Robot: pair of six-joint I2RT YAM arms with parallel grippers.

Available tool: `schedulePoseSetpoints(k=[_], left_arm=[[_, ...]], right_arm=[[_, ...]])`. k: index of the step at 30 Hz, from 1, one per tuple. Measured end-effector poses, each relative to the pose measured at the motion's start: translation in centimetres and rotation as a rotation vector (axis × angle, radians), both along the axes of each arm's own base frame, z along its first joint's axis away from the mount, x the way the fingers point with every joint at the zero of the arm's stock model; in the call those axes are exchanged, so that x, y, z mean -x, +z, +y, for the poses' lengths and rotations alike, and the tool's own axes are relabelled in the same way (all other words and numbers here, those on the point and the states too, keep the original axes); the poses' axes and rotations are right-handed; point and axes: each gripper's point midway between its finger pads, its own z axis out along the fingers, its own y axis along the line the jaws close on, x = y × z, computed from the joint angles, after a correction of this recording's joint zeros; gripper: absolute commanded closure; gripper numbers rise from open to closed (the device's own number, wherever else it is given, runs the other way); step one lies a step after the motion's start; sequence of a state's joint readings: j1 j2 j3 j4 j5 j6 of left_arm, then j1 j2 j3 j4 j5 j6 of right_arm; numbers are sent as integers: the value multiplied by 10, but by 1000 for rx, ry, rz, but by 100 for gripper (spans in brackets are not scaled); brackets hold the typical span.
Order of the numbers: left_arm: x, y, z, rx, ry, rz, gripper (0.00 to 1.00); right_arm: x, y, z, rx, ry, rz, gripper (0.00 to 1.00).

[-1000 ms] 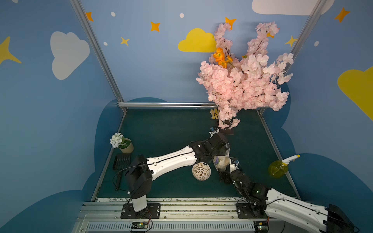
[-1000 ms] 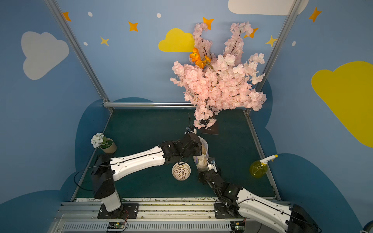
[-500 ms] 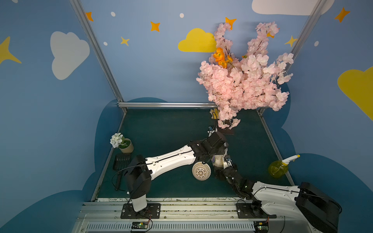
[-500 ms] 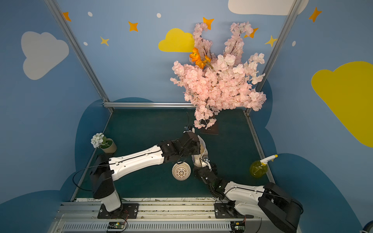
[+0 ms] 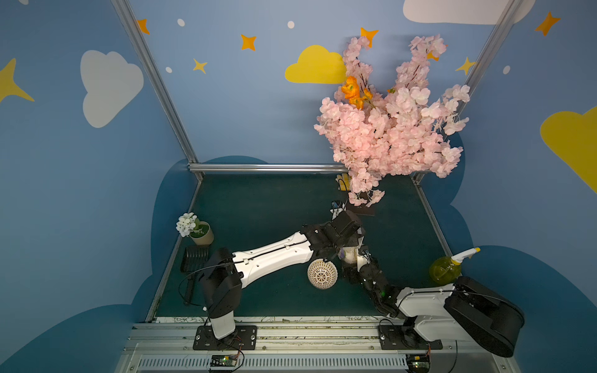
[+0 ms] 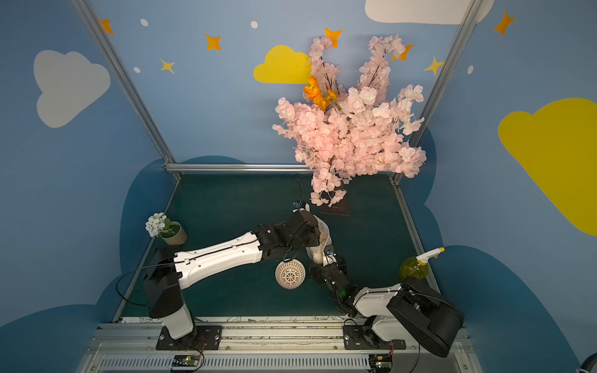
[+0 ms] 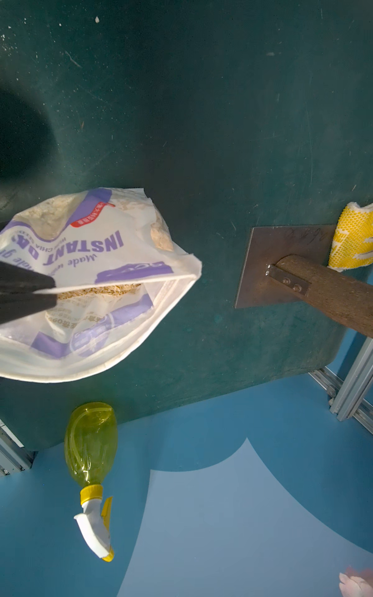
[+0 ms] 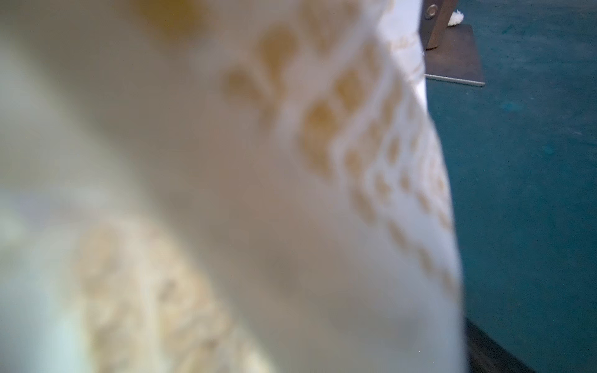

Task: Pour the oats into the breakfast bowl
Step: Pick up the oats bag from the center of the board.

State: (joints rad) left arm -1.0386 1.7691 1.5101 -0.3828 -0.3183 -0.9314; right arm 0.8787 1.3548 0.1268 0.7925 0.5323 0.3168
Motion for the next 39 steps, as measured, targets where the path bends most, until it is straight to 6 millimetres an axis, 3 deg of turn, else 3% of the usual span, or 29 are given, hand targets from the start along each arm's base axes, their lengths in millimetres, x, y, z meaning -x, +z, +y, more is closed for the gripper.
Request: schedulePoseSetpoints(k=[6,9,10,11,12,13,21,30,32,35,39], left_arm=[[0,-2,2,-6,13,10,97],[-1,-2,4,-7,22,7,97],[-1,-2,4,-8,24,7,97],[-2,-2,5,-9,26,8,97],[-2,-2,6,-9,27,8,97],[-2,-1,7,-10,28,9,97],[8,12,18,-6,11,18,97],[25,55,48,82,-16,-66,96],[29,62,54,98,-28,-85,89],[32,76,56,124,-50,-118,69],[37,109,63,183,-78,-189,62]], right_arm=[[-9,-5,7,-19,-1,-35,12],[-13,-4,9,-25,-2,-52,29],[-14,-4,9,-27,-1,-56,40],[-15,-2,10,-31,-3,-63,59],[-16,-1,10,-29,0,-69,86],[-17,1,10,-35,-1,-76,100],[-9,16,9,-2,23,-70,100],[-2,65,20,62,62,-104,100],[2,72,21,70,80,-108,100],[8,75,18,108,92,-91,100],[18,59,2,265,95,-30,100]])
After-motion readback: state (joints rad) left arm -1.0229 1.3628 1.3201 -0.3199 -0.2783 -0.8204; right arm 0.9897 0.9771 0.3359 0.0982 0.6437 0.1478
